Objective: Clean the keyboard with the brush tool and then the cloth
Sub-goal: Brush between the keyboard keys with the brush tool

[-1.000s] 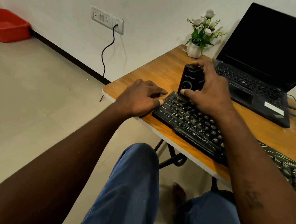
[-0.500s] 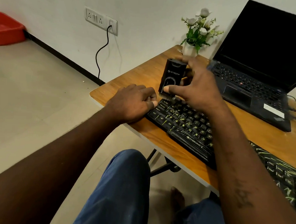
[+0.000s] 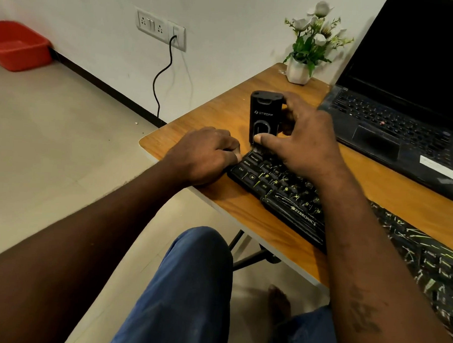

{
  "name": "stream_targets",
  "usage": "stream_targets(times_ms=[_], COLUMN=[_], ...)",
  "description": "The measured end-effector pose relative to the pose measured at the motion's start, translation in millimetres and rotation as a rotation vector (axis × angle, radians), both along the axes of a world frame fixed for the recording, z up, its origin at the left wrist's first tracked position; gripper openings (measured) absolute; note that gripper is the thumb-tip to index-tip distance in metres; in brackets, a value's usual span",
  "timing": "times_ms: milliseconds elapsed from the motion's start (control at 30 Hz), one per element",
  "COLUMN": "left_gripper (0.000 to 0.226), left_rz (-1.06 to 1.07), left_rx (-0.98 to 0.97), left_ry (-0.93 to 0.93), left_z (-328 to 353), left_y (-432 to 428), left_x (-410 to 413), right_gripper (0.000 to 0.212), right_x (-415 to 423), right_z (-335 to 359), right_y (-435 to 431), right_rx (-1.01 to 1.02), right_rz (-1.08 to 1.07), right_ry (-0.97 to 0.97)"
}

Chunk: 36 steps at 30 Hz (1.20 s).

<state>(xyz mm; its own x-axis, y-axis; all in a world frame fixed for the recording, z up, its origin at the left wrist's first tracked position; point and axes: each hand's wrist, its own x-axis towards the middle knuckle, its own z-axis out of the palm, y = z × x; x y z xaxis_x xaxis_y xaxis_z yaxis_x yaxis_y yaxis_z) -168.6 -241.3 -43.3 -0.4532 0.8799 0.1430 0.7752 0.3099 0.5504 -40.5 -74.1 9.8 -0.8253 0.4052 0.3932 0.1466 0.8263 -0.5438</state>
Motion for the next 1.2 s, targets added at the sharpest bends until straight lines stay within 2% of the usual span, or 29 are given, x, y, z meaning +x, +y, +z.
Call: stream_targets(times_ms=[67, 233, 333, 400, 467, 533, 700, 867, 1067, 1200], left_gripper=[0.021, 0.018, 0.020, 0.024, 0.029, 0.024, 0.034, 0.033, 0.020, 0.021], left_rz=[0.005, 0.011, 0.000, 0.006, 0.021, 0.020, 0.010, 0.008, 0.013, -0.002], left_rx=[0.007, 0.041, 0.041, 0.051, 0.066, 0.078, 0.065, 0.063, 0.041, 0.047], left_ry=[-0.016, -0.040, -0.027, -0.031, -0.016, -0.014, 0.036, 0.045, 0.036, 0.031], left_z=[0.7, -0.2, 0.0, 0.4, 1.3, 1.2, 0.9, 0.5, 1.0, 1.7], left_y=[-0.4, -0.6, -0.8, -0.4, -0.5, -1.2, -0.7, -0.1, -1.0, -1.6], left_x=[-0.7, 0.7, 0.3, 1.2, 2.9, 3.3, 2.8, 2.5, 3.2, 4.7], right_gripper=[0.079, 0.072, 0.074, 0.074, 0.074, 0.073, 0.071, 0.070, 0.068, 0.066], right_x=[-0.4, 0.7, -4.2, -3.8, -0.8, 0.6, -5.3, 0.4, -2.8, 3.4], right_z=[-0.2, -1.6, -3.4, -3.0, -1.5, -2.5, -5.7, -5.4, -7.1, -3.4], right_y=[1.7, -7.3, -3.1, -2.5, -8.2, -11.1, -0.3, -12.9, -2.2, -12.9], right_rx=[0.008, -0.013, 0.054, 0.039, -0.036, -0.053, 0.072, -0.019, 0.039, -0.059], right_rz=[-0.045, 0.110, -0.036, -0.062, 0.033, 0.098, -0.120, 0.056, -0.161, 0.014], right_ry=[0.022, -0.010, 0.014, 0.033, 0.013, -0.013, 0.037, 0.001, 0.058, -0.005])
